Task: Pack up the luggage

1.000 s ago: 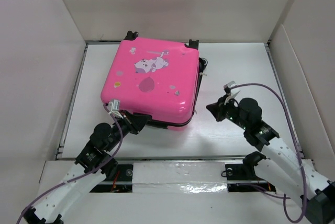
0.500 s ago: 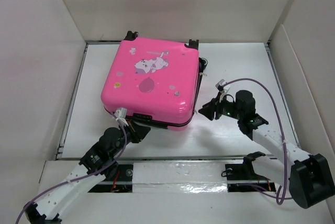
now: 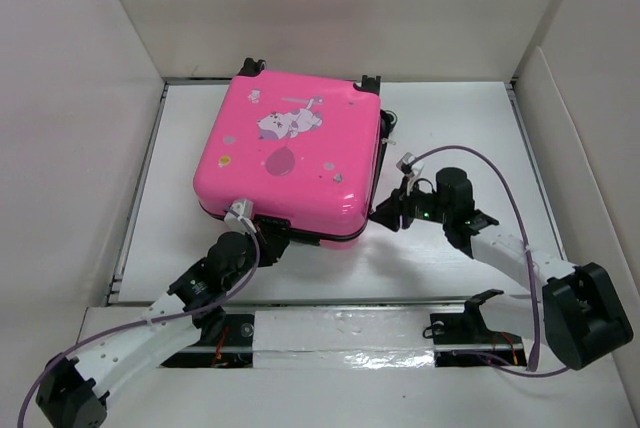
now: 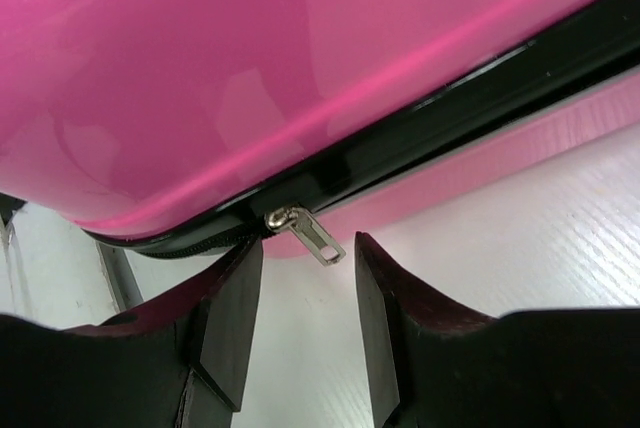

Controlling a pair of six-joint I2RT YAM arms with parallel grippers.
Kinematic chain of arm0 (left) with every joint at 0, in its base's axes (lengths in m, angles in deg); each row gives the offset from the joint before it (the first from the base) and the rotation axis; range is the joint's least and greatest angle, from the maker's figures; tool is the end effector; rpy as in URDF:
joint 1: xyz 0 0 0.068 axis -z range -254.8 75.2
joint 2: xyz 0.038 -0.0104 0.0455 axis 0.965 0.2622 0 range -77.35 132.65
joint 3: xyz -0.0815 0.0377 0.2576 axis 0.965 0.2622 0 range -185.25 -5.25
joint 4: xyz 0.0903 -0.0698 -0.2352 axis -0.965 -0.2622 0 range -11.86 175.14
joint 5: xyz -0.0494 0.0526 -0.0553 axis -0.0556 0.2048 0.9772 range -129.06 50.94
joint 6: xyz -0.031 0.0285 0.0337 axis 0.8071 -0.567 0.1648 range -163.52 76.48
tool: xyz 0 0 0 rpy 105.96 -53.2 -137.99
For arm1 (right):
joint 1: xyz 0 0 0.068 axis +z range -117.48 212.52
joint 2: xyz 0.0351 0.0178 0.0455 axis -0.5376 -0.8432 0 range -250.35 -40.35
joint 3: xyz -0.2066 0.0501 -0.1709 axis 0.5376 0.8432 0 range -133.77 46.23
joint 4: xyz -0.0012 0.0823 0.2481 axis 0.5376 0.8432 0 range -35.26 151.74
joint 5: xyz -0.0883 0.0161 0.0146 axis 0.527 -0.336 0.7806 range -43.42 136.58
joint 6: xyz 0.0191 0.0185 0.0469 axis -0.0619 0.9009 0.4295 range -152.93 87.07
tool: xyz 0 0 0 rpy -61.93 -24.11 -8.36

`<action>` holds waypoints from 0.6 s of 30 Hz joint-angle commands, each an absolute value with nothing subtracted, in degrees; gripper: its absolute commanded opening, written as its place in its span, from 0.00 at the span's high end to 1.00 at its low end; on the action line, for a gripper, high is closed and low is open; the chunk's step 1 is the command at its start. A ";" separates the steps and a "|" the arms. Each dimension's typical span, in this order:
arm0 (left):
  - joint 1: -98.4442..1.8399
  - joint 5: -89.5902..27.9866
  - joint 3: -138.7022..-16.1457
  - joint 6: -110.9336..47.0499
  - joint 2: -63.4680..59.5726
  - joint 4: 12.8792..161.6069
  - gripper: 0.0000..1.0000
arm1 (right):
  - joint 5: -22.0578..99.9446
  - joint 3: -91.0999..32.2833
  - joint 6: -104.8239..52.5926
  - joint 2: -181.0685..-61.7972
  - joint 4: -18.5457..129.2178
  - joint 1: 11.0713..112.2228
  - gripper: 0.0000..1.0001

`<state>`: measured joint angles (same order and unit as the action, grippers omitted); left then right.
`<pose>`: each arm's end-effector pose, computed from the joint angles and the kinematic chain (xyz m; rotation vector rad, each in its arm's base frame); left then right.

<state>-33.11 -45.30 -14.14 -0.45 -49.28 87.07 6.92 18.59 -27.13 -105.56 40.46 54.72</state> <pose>0.1092 -0.0919 0.1815 -0.1029 1.9719 -0.8999 0.2074 0.1091 0.2113 -0.7392 1.8712 0.9967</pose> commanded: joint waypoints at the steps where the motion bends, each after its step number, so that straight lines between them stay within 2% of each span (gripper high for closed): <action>1: -32.97 -45.65 -17.12 -1.95 -48.53 92.17 1.00 | 6.85 14.85 -28.80 -107.66 36.20 55.90 0.52; 6: -32.97 -43.99 -17.30 -1.86 -46.33 94.19 1.00 | 6.24 13.88 -28.98 -111.19 34.01 56.43 0.53; 8: -32.97 -43.37 -17.29 -1.95 -45.80 94.98 1.00 | 5.80 14.23 -28.71 -111.98 32.25 56.43 0.62; 9: -32.97 -43.28 -17.30 -2.04 -45.63 95.16 1.00 | 5.80 14.32 -28.62 -112.16 31.98 56.43 0.70; 12: -32.97 -42.23 -17.38 -2.21 -44.57 97.09 1.00 | 6.15 14.76 -28.71 -112.16 31.71 56.95 0.88; 15: -32.97 -40.91 -17.03 -2.04 -42.47 100.86 1.00 | 7.20 16.07 -28.01 -111.20 30.92 57.48 1.00; 18: -32.97 -40.38 -17.30 -2.39 -39.92 104.20 1.00 | 9.04 17.66 -27.31 -109.71 30.48 58.71 1.00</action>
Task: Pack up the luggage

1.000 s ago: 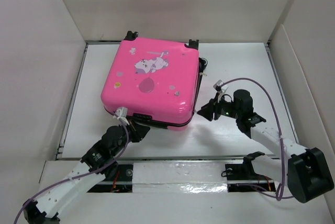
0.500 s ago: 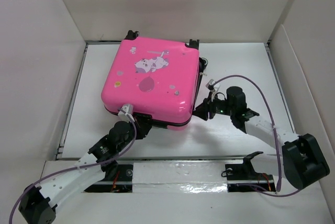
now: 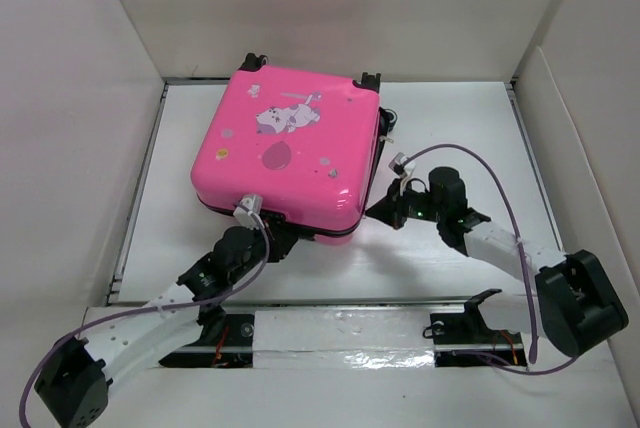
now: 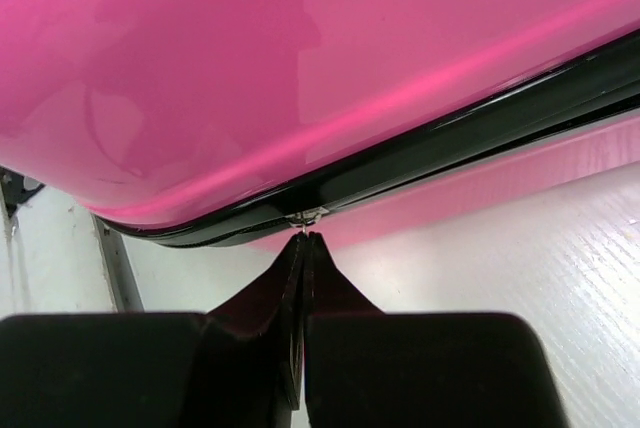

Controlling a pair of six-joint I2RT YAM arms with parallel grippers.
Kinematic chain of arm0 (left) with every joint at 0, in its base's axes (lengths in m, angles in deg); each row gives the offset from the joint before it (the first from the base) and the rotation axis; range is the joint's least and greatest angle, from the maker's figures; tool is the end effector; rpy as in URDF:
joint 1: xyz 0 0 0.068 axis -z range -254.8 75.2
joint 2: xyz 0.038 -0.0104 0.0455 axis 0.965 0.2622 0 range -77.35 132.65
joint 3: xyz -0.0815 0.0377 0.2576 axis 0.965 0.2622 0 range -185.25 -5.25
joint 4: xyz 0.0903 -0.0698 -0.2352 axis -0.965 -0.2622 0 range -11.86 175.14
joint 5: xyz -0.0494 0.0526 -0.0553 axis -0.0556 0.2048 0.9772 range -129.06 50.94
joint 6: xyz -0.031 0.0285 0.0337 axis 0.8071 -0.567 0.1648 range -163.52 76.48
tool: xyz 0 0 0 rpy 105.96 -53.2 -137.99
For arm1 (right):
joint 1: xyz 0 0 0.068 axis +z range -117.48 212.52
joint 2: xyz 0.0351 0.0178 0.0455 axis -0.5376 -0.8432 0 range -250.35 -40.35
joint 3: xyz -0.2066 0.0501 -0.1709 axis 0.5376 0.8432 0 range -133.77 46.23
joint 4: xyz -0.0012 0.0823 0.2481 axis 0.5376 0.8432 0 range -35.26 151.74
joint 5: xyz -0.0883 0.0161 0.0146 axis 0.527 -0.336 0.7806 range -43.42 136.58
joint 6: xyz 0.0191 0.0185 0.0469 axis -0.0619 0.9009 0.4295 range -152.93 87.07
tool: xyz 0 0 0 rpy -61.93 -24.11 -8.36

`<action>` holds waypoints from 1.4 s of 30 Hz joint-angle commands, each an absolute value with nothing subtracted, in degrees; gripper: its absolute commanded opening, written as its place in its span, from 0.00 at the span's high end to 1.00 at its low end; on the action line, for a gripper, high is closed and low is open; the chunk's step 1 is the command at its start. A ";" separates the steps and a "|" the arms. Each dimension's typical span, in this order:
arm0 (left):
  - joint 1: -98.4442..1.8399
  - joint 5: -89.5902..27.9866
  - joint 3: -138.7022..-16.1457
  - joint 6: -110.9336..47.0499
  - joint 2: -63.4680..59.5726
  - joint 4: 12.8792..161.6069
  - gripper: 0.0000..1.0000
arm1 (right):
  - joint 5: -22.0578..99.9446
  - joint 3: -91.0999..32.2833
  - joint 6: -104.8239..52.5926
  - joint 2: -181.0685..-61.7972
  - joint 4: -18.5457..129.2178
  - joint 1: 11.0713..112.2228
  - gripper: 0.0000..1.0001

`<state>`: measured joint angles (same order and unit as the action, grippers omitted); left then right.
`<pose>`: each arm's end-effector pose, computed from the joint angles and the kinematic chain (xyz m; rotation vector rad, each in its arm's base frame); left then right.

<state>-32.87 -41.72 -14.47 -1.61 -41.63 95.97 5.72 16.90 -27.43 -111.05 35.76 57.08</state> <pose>0.1182 -0.1037 0.1825 -0.0341 1.9597 -0.9584 0.2174 0.1249 0.2073 -0.8003 1.8371 1.0371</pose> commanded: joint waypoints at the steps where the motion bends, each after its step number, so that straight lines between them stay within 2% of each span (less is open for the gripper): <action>1: -32.97 -40.29 -17.82 -2.48 -38.52 104.73 1.00 | 9.75 18.18 -27.04 -109.18 30.48 59.41 1.00; 4: -30.25 -41.25 -18.78 -2.65 -35.45 107.63 1.00 | 14.75 20.03 -25.55 -106.20 31.36 61.34 1.00; 9: -22.78 -49.43 -22.04 -2.65 -29.55 110.54 1.00 | 22.39 22.06 -25.19 -102.76 34.00 64.07 1.00; 11: -21.28 -50.92 -22.74 -2.04 -28.05 110.98 1.00 | 23.47 22.15 -25.28 -103.54 33.56 64.07 0.88; 12: -20.58 -51.28 -22.92 -1.86 -27.79 111.07 1.00 | 23.12 21.88 -25.46 -104.07 33.47 63.55 0.77; 15: -20.57 -51.45 -22.57 -1.07 -28.05 110.89 1.00 | 23.03 21.00 -25.99 -107.04 30.49 62.15 0.70; 20: -20.57 -51.72 -22.31 -0.46 -29.80 109.05 1.00 | 19.52 18.99 -26.78 -111.28 27.06 59.94 0.68; 27: -20.57 -51.63 -21.78 -0.10 -29.89 108.78 1.00 | 19.95 19.25 -27.65 -109.44 27.48 61.42 0.67; 29: -20.57 -51.46 -21.78 -0.10 -29.72 108.69 1.00 | 22.40 18.89 -28.27 -107.60 30.64 62.83 0.67; 33: -20.05 -51.54 -21.78 -0.02 -29.45 108.61 1.00 | 25.66 18.37 -29.24 -105.31 35.66 66.00 0.57; 42: -20.05 -51.02 -22.13 -0.63 -27.87 109.13 1.00 | 39.90 16.96 -25.20 -100.65 48.23 71.54 0.59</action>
